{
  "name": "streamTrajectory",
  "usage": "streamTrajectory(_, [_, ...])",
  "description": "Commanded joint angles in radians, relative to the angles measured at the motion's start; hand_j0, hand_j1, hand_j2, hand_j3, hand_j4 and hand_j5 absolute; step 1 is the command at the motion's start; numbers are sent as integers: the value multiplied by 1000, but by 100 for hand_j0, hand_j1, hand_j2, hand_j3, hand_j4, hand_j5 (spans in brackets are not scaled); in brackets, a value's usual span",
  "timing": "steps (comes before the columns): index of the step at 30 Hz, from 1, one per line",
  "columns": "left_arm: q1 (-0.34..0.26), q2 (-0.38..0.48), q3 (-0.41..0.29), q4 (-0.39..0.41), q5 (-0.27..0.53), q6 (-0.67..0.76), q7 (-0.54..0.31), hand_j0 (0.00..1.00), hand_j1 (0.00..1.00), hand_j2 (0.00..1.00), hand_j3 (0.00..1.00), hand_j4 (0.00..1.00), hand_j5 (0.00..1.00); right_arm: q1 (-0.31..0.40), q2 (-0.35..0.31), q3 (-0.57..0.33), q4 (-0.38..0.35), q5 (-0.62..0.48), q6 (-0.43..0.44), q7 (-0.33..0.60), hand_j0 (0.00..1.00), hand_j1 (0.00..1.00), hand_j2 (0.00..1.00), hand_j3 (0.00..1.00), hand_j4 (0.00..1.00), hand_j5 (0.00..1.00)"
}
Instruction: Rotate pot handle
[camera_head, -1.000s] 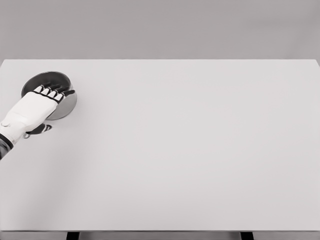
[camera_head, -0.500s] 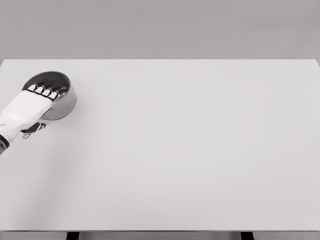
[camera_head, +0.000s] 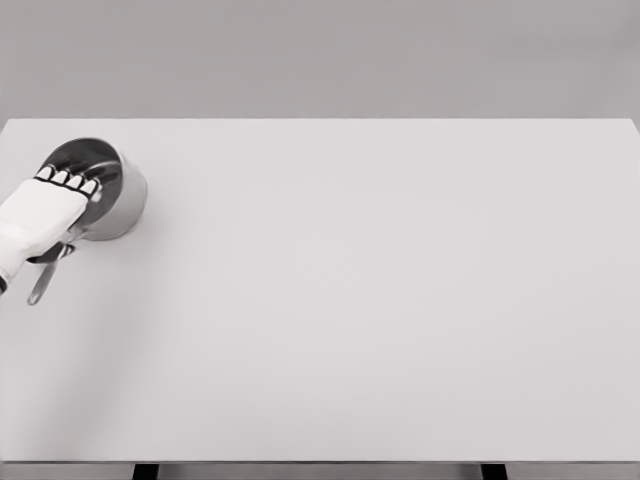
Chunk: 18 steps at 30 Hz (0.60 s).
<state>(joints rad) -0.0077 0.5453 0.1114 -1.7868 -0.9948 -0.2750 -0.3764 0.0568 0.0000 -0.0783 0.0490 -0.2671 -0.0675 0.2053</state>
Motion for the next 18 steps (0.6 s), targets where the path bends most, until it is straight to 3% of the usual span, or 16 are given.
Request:
streamTrajectory(1, [0, 2, 10, 1, -2, 5, 1, 100, 100, 100, 100, 100, 100, 0, 0, 0, 0, 0, 0, 0, 100, 100, 100, 100, 100, 100])
streamTrajectory(18, [3, 5, 39, -2, 1, 2, 2, 100, 100, 100, 100, 100, 100, 0, 0, 0, 0, 0, 0, 0, 100, 100, 100, 100, 100, 100])
